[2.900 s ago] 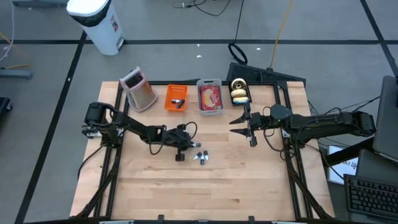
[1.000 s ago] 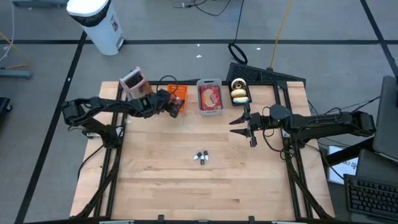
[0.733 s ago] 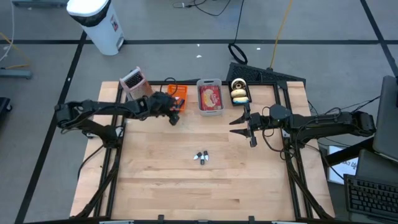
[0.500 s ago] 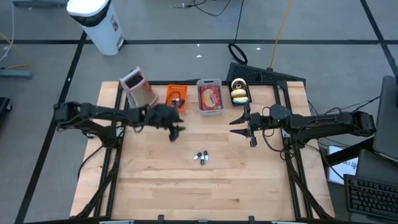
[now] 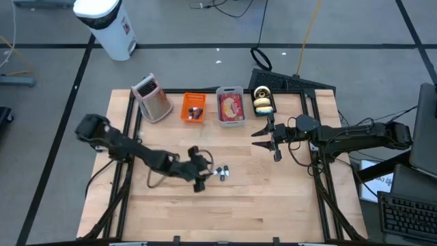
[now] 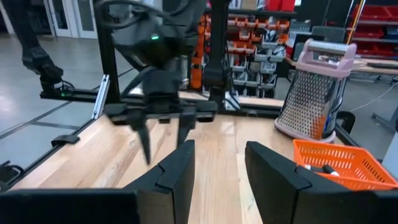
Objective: Pick & Place Food Item
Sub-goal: Put the left black food coloring bottle into the orange bin
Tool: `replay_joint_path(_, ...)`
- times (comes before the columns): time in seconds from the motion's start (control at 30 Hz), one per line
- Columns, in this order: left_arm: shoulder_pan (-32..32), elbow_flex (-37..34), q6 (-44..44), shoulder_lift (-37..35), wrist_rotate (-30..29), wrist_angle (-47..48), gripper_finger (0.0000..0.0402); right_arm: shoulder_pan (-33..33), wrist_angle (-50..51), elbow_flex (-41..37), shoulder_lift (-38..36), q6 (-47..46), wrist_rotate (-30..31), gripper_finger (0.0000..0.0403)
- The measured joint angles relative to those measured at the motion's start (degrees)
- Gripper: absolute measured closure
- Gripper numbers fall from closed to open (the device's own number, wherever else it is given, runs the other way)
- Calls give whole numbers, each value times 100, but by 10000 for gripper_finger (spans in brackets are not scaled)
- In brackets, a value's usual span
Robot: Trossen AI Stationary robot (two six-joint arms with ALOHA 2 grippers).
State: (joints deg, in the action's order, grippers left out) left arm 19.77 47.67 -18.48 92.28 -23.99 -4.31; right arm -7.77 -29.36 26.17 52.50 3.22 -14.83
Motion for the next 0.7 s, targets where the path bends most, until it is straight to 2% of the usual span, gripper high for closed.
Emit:
replay_joint_path(0.17,87,677,-81,1103,-153,16,190,1,-9,0,65,25,0,273)
replay_joint_path(0.3,56,947,-332,1572,-184,-14,190,2,-53,0,125,-10,-9,273)
replay_joint_path(0.43,-19,966,-544,1665,-222,88,190,1,-83,0,146,-20,-17,273)
replay_joint_path(0.6,-105,965,-957,1642,-345,847,190,0,-119,0,158,-39,-20,273)
replay_joint_path(0.7,-165,965,-1182,1642,-206,1179,190,1,-123,0,158,-41,-20,273)
